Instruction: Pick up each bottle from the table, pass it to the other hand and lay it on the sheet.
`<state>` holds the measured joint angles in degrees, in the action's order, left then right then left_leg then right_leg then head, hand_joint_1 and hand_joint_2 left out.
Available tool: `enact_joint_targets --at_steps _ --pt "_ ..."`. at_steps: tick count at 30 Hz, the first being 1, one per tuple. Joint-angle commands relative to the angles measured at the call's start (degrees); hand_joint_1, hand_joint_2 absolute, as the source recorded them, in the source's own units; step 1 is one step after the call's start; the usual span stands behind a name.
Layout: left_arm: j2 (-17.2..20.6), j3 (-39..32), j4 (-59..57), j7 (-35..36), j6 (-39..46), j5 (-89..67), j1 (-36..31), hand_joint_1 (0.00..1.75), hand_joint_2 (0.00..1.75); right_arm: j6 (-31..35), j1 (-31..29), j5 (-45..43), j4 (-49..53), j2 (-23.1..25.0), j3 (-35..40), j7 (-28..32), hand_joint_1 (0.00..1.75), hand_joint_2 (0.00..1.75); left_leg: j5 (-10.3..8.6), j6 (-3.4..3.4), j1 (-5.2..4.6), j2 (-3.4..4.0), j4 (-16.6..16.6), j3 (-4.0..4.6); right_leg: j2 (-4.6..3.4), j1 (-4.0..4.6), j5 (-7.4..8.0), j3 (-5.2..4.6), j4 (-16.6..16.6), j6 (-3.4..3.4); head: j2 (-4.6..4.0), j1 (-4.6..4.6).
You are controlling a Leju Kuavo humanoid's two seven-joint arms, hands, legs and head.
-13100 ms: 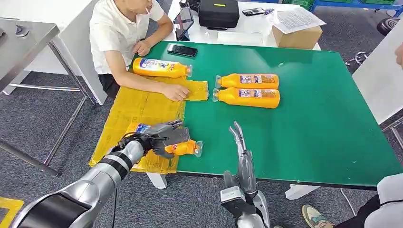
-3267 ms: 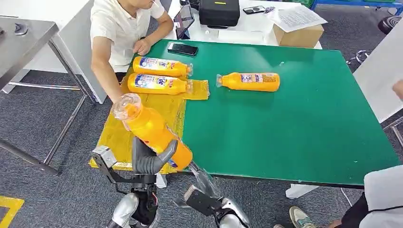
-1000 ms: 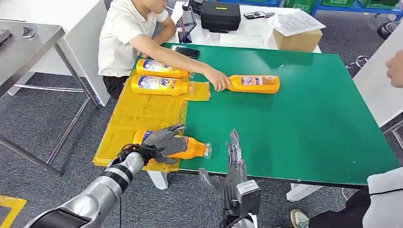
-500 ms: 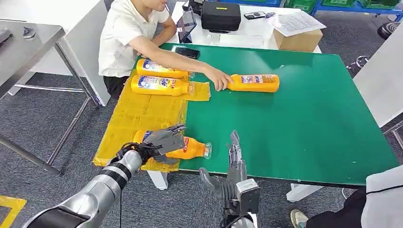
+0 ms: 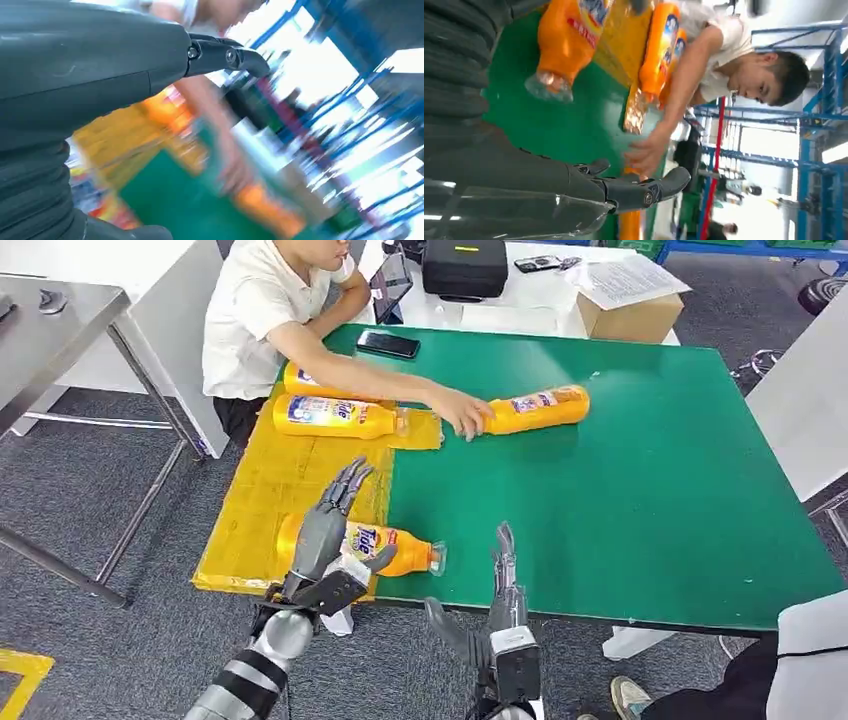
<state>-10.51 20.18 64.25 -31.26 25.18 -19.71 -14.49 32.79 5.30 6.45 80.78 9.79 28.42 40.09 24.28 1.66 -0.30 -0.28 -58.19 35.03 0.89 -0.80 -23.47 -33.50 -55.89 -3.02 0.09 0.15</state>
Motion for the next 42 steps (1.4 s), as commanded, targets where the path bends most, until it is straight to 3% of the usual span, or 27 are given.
enact_joint_targets --at_steps 1,5,6,8,10,15,16,18,22,29,32,36,42 --pt "1.07 6.83 10.96 -1.85 3.81 0.67 3.1 0.0 1.75 5.46 -2.58 3.99 -0.24 -5.65 3.05 -0.09 0.0 1.75 0.08 -0.11 0.06 0.04 0.01 -0.05 -0.09 0.06 -0.06 0.04 0.01 0.1 0.0 0.04" --pt "1.09 10.46 17.97 -4.35 13.06 -1.72 6.37 0.0 1.75 7.21 -1.28 22.08 0.06 -5.69 -7.71 -0.09 0.0 1.75 0.06 -0.08 0.02 0.02 0.03 0.08 -0.02 0.02 -0.05 -0.13 0.02 0.06 0.0 0.02" --pt "0.81 10.29 19.21 -4.67 14.82 -2.34 7.21 0.0 1.75 7.21 -1.46 31.89 -2.32 -5.77 -10.81 -1.68 0.0 1.75 0.12 -0.11 0.05 0.0 -0.01 0.02 -0.01 0.04 -0.11 -0.05 0.01 0.09 0.0 0.04" --pt "-2.74 4.92 21.55 -8.74 14.82 -7.51 10.33 0.0 1.75 7.21 -3.59 47.35 -8.33 -10.3 -11.75 -10.68 0.0 1.75 0.08 -0.07 0.05 0.03 0.09 -0.04 -0.05 0.04 -0.05 0.01 0.13 0.05 0.0 0.02" --pt "-5.23 1.33 24.58 -8.74 14.82 -11.48 11.84 0.0 1.75 7.21 -5.88 56.39 -12.39 -12.09 -15.95 -13.42 0.0 1.75 0.07 -0.05 0.06 0.1 0.09 -0.01 -0.1 0.05 -0.01 0.0 0.16 0.03 0.0 0.0" --pt "-5.71 0.81 24.76 -8.74 14.82 -12.15 12.1 0.0 1.75 7.21 -7.55 57.05 -14.88 -12.66 -17.11 -13.14 0.0 1.75 0.04 -0.03 -0.05 0.02 0.03 0.18 -0.08 -0.04 0.01 -0.14 0.08 0.03 0.0 0.04" --pt "-6.48 -0.28 25.46 -8.74 14.82 -13.86 12.35 0.0 1.75 7.21 -8.76 62.56 -16.44 -13.37 -16.3 -16.85 0.0 1.75 0.08 -0.06 -0.05 0.09 0.04 0.07 -0.16 -0.04 0.0 -0.06 0.09 0.07 0.0 0.04" --pt "-7.47 -1.2 29.38 -8.74 14.82 -21.36 13.3 0.0 1.75 7.21 -14.29 66.54 -23.89 -17.45 -12.52 -23.47 0.0 1.75 0.09 -0.1 -0.04 0.17 0.04 0.06 -0.23 -0.03 0.06 -0.08 0.1 0.04 0.0 0.02" --pt "-7.36 -0.05 30.59 -8.74 14.82 -30.87 14.25 0.0 1.75 5.81 -23.58 65.98 -34.75 -20.58 -9.3 -26.43 0.0 1.75 0.1 -0.05 -0.05 0.45 0.02 0.05 -0.45 -0.03 0.15 -0.13 0.08 -0.04 0.0 -0.02" --pt "-6.46 3.03 25.07 -8.74 14.82 -22.97 13.3 0.0 1.75 -0.55 -24.44 65.57 -38.53 -21.06 -9.12 -30.3 0.0 1.75 -0.02 0.05 -0.05 0.06 0.02 0.1 -0.08 -0.03 0.11 -0.06 0.08 -0.12 0.0 0.02" --pt "-1.4 11.97 18.63 -4.24 14.82 -8.51 9.73 0.0 1.75 -1.88 -22.53 68.77 -38.3 -22.4 -8.64 -34.97 0.0 1.75 -0.02 0.0 -0.06 -0.04 0.13 -0.07 0.0 -0.04 0.07 0.12 0.17 -0.08 0.0 -0.02" --pt "0.12 14.74 18.32 -0.98 13.84 -4.66 8.09 0.0 1.75 -2.21 -25.22 71.57 -40.88 -23.38 -8.35 -37.36 0.0 1.75 -0.05 0.01 -0.06 -0.13 0.05 0.02 0.08 -0.04 0.07 0.0 0.11 -0.1 0.0 -0.02" --pt "0.25 14.65 16.26 0.14 13.01 -3.11 7.67 0.0 1.75 -5.97 -26.95 68.24 -45.11 -22.25 -10.06 -35.29 0.0 1.75 -0.08 0.04 -0.07 0.0 0.06 0.04 -0.04 -0.06 0.17 -0.05 0.15 -0.13 0.0 0.0"
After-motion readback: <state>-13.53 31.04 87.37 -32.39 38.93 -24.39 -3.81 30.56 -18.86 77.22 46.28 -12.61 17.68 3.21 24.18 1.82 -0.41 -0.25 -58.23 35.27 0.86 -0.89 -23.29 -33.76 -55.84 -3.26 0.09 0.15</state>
